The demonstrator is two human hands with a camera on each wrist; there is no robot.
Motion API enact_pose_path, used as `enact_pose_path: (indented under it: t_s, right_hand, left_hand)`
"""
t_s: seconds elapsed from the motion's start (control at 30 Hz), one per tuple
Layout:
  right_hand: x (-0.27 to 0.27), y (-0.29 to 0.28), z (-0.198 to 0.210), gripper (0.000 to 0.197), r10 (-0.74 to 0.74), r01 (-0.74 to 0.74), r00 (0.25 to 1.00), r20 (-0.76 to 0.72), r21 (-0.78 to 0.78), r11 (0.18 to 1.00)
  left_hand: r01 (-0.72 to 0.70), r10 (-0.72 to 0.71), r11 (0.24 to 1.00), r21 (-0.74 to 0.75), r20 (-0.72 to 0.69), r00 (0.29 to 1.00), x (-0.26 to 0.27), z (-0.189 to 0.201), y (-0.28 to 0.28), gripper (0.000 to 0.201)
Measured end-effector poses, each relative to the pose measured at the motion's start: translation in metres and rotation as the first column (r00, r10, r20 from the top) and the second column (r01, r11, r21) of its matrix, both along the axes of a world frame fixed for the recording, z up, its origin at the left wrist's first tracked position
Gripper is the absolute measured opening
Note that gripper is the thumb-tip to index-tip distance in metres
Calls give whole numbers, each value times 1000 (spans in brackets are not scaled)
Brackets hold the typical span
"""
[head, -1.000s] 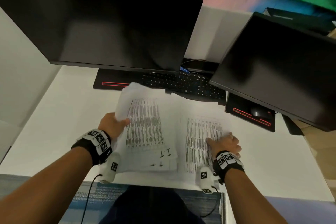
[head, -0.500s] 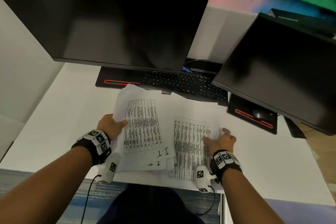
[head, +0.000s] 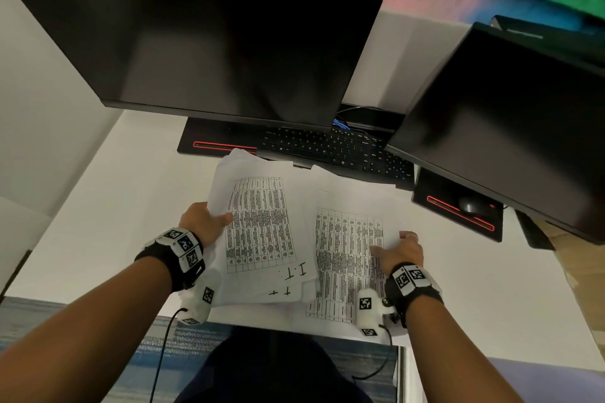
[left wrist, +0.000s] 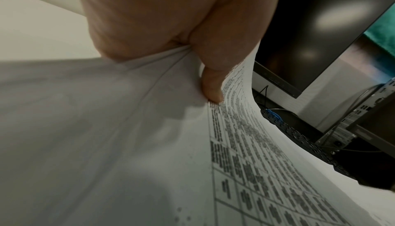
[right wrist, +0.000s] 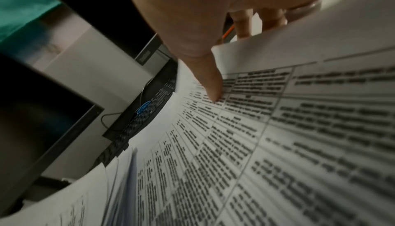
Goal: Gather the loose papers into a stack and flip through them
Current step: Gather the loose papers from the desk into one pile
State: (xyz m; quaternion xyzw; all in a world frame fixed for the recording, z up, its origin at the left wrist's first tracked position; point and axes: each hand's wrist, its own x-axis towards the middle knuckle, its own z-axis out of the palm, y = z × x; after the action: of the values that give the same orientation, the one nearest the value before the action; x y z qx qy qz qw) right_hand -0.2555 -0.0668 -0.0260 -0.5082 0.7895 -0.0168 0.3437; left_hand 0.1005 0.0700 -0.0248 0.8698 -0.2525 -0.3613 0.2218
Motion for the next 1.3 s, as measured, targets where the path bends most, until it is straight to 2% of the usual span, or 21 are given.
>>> enact_pose_path:
  t_s: [0.07,0.23,0.33,0.47,0.53,0.6,0.7,0.77,0.83,0.93,1.0,1.03,1.1,1.17,1.23,1.3]
  right_hand:
    - [-1,1,-1,72,-21,21,1000,22,-9,1000]
    - [2,4,-6,83,-39,37,998,47,36,999]
    - [-2,3,-3,64,-36,34,997,69,29,999]
    - [1,-10,58,33,-24,30,999,35,-199,980]
    - [3,-21,103,30,2,26,997,78,-356,934]
    - [3,-32,136,29,23,62,983,182,-446,893]
    - [6,-40,160,20,12,197,907,421,-449,871]
    - [17,-35,155,20,6,217,878,479,-409,886]
    - [34,-29,132,26,25,163,887,462,-363,917]
    - [66,-18,81,45,51,59,903,426,-242,968]
    - [87,-7,49,49,111,-64,940,323,-150,987]
    - [97,1,31,48,179,-153,933,313,-107,982]
    - [112,14,10,53,305,-293,885,350,-89,952]
    - [107,16,-1,72,338,-318,896,289,-116,941]
    - [77,9,-7,79,251,-243,965,72,-103,964]
    - [37,7,-12,86,129,-138,980,-152,-48,989]
  left_hand:
    - [8,-8,1000,1,3,1000,0,0,-1,32]
    - [19,-19,1000,-8,19,1000,0,-1,-2,33]
    - [29,-29,1000,4,19,999,1,-1,-2,33]
    - [34,-34,999,17,-2,999,4,-2,-1,35]
    - [42,-42,999,25,-12,999,5,-1,-1,36]
    - [60,-59,998,37,-31,998,5,-2,-2,34]
    - [78,-77,997,22,-41,996,2,3,-2,32]
    - [71,-70,997,17,-46,996,-1,2,-2,31]
    - [70,-68,997,35,-56,996,-4,4,-1,34]
    - [-33,32,999,-3,-136,990,-5,-1,-2,69]
    - [-141,126,989,-49,-231,965,-10,4,-4,76]
    - [-161,143,985,-57,-246,959,-12,5,-5,78]
    - [-104,88,992,-71,-199,976,-16,6,-7,69]
    - [35,-38,998,-50,-67,997,-18,3,-5,44]
    - [91,-91,995,-36,-3,996,-18,1,-5,31]
    - [100,-100,994,-47,4,995,-18,2,-5,29]
